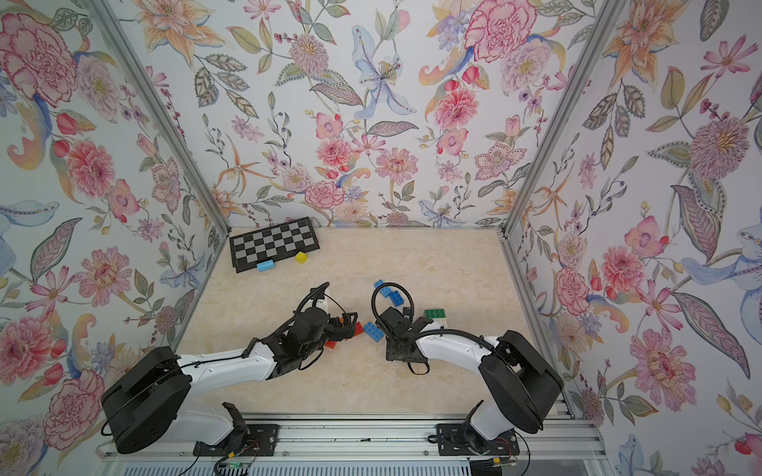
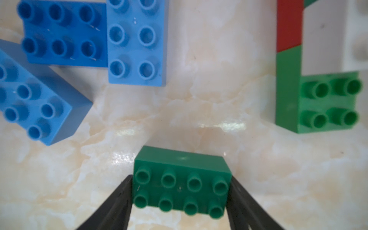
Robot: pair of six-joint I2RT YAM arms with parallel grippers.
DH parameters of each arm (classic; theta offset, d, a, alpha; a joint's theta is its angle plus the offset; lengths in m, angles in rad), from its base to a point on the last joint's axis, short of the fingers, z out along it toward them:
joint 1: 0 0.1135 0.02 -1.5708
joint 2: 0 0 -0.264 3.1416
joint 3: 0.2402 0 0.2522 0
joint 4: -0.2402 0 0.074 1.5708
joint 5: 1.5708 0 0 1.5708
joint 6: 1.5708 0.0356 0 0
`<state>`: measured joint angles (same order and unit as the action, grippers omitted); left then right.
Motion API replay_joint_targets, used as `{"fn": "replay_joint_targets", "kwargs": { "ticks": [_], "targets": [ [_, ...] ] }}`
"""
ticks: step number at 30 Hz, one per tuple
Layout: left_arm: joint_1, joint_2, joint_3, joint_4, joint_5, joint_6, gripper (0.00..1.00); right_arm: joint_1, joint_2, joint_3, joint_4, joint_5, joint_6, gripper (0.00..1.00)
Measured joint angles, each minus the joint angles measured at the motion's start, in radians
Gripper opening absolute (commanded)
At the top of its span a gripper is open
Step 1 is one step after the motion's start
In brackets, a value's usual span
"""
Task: Assemble a rectangle with lego
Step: Pick up the lego brick from the center of the board.
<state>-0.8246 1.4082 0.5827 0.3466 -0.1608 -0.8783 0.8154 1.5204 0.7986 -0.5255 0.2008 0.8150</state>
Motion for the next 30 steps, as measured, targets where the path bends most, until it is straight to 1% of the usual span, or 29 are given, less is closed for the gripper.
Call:
{"fn": "replay_joint_targets", "kwargs": {
  "ticks": [1,5,7,11,12,15,20,25,30],
  "targets": [
    [0.0,0.002,0.0,0.0,0.0,0.0,0.99,0.0,0.0,0.0,0.0,0.0,0.0,0.69],
    [0.0,0.007,0.0,0.0,0.0,0.0,0.99,-0.002,0.0,0.001,0.0,0.0,-0.003,0.55],
    [0.0,0.008,0.0,0.0,0.0,0.0,0.99,-0.005,0.0,0.001,0.0,0.0,-0.007,0.5],
    [0.0,0.008,0.0,0.0,0.0,0.0,0.99,-0.014,-0.001,0.001,0.0,-0.008,-0.027,0.37],
    [0.0,0.008,0.0,0.0,0.0,0.0,0.99,-0.02,-0.003,0.001,-0.001,-0.012,-0.037,0.36],
    [0.0,0.008,0.0,0.0,0.0,0.001,0.99,-0.045,-0.024,0.001,-0.005,-0.03,-0.089,0.33],
    [0.001,0.006,0.0,0.0,0.0,0.008,0.99,-0.107,-0.104,0.001,-0.05,-0.034,-0.2,0.32],
    [0.001,-0.002,0.0,0.02,0.0,0.019,0.99,-0.205,-0.191,0.001,-0.088,-0.037,-0.305,0.34],
    [0.002,-0.002,0.0,0.034,0.0,0.027,0.99,-0.297,-0.234,-0.002,-0.104,-0.036,-0.387,0.34]
  ]
}}
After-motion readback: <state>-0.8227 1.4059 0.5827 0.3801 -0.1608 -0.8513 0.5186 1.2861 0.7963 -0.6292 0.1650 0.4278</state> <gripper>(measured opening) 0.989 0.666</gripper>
